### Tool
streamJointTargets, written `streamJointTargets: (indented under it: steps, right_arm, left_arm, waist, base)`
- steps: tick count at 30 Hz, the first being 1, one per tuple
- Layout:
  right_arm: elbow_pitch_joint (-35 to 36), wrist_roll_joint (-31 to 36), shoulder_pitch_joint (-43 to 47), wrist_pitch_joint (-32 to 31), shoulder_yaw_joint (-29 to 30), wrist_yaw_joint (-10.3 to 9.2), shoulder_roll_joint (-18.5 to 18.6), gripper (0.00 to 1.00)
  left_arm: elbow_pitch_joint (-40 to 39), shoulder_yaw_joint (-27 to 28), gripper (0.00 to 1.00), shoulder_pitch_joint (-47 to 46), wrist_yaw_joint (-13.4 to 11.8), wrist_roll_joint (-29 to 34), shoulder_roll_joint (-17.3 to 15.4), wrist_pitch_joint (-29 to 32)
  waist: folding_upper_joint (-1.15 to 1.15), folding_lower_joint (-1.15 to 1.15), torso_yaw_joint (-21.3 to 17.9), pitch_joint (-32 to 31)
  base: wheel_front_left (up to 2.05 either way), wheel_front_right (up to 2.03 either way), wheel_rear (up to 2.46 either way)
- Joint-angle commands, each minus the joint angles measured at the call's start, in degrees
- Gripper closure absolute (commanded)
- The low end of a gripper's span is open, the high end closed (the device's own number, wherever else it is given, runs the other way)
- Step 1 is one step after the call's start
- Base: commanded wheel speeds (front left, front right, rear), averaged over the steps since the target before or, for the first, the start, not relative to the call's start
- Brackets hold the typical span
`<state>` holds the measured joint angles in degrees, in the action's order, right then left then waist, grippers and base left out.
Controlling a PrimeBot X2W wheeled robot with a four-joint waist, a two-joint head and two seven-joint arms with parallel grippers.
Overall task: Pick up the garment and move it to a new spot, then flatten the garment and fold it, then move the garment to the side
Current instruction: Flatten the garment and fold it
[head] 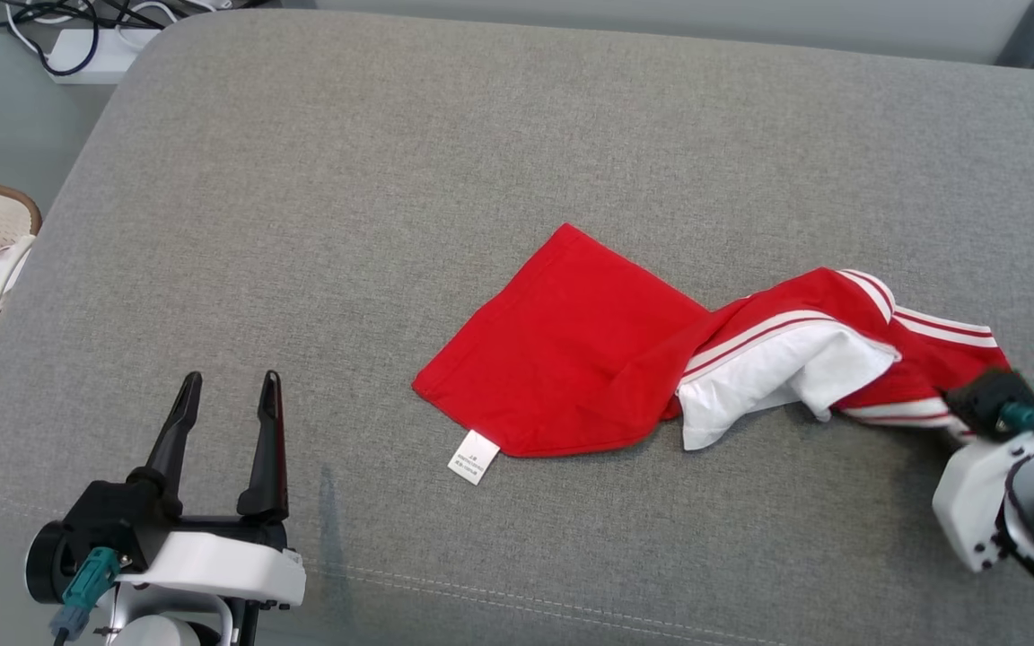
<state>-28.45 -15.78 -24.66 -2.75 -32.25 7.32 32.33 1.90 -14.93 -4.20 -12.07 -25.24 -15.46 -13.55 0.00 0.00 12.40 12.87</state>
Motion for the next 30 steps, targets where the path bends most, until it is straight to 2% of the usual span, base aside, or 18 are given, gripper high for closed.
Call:
streamJointTargets:
  steps: [1,8,15,16,17,18,19,23,30]
  right_arm:
    - [0.7,-0.5,-1.1,0.5,-0.4,0.17,1.7,1.00]
    - [-2.4,-0.4,-10.2,1.7,-2.9,0.17,3.8,1.00]
    - [-10.1,-1.2,-19.6,4.8,-8.5,0.17,6.4,1.00]
    - [-11.3,-1.4,-20.6,5.3,-9.7,0.17,6.5,0.95]
    - [-12.5,-1.7,-21.6,5.7,-10.7,0.17,6.5,0.69]
    - [-13.9,-1.9,-22.6,6.2,-11.4,0.17,6.4,0.37]
    - [-15.7,-2.3,-23.4,6.4,-11.7,0.17,6.1,0.00]
    - [-21.9,-5.2,-24.5,7.3,-12.4,0.17,4.5,0.00]
    - [-25.6,-11.1,-22.0,14.8,-10.2,0.17,2.3,0.00]
  left_arm:
    - [-1.1,2.0,0.00,-2.6,0.5,-0.1,-1.1,-0.5]
    - [-0.2,1.6,0.00,-4.2,1.3,0.1,-0.3,-1.0]
    - [1.2,0.6,0.00,-6.3,2.6,0.4,0.9,-1.2]
    - [1.4,0.5,0.00,-6.5,2.8,0.5,1.0,-1.2]
    - [1.6,0.5,0.00,-6.8,3.0,0.5,1.2,-1.3]
    - [1.8,0.5,0.00,-6.9,3.1,0.5,1.3,-1.3]
    - [2.0,0.6,0.00,-7.0,3.2,0.6,1.5,-1.3]
    - [2.7,0.6,0.00,-7.5,3.7,0.9,2.0,-1.4]
    - [3.4,1.6,0.00,-6.8,4.0,1.6,1.5,-1.4]
  waist:
    - [0.00,0.00,0.0,0.1]
    - [0.00,0.00,0.4,1.4]
    - [0.00,0.00,2.6,3.1]
    - [0.00,0.00,2.9,3.3]
    - [0.00,0.00,3.2,3.6]
    - [0.00,0.00,3.4,3.8]
    - [0.00,0.00,3.5,3.9]
    - [0.00,0.00,3.9,4.3]
    - [0.00,0.00,1.4,2.7]
  base:
    - [0.00,0.00,0.00]
    - [0.00,0.00,0.00]
    - [0.00,0.00,0.00]
    - [0.00,0.00,0.00]
    - [0.00,0.00,0.00]
    - [0.00,0.00,0.00]
    - [0.00,0.00,0.00]
    - [0.00,0.00,0.00]
    - [0.00,0.00,0.00]
